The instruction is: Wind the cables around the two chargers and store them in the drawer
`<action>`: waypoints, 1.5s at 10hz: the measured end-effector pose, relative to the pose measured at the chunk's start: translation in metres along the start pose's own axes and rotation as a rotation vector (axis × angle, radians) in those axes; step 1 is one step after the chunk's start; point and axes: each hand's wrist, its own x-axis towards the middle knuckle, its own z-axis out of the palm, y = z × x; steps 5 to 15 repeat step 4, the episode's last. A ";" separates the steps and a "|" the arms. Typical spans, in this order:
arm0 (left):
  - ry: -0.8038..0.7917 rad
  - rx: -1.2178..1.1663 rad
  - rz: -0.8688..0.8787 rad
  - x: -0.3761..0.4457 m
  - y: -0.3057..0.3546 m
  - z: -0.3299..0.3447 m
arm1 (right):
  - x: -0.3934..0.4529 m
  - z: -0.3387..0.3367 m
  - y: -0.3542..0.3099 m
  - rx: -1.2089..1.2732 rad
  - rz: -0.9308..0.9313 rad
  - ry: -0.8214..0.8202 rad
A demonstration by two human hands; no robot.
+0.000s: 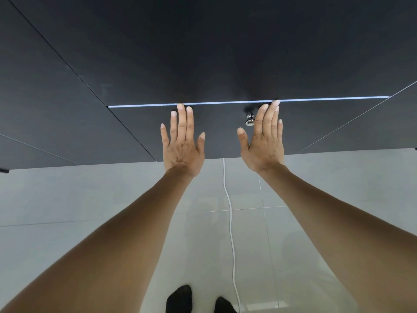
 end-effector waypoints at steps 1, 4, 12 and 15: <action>0.003 0.016 0.025 -0.001 -0.004 -0.004 | -0.002 -0.003 0.004 -0.005 -0.020 -0.011; -0.053 -0.022 0.069 -0.032 0.014 -0.055 | -0.036 -0.044 -0.007 0.130 -0.063 -0.023; -0.053 -0.022 0.069 -0.032 0.014 -0.055 | -0.036 -0.044 -0.007 0.130 -0.063 -0.023; -0.053 -0.022 0.069 -0.032 0.014 -0.055 | -0.036 -0.044 -0.007 0.130 -0.063 -0.023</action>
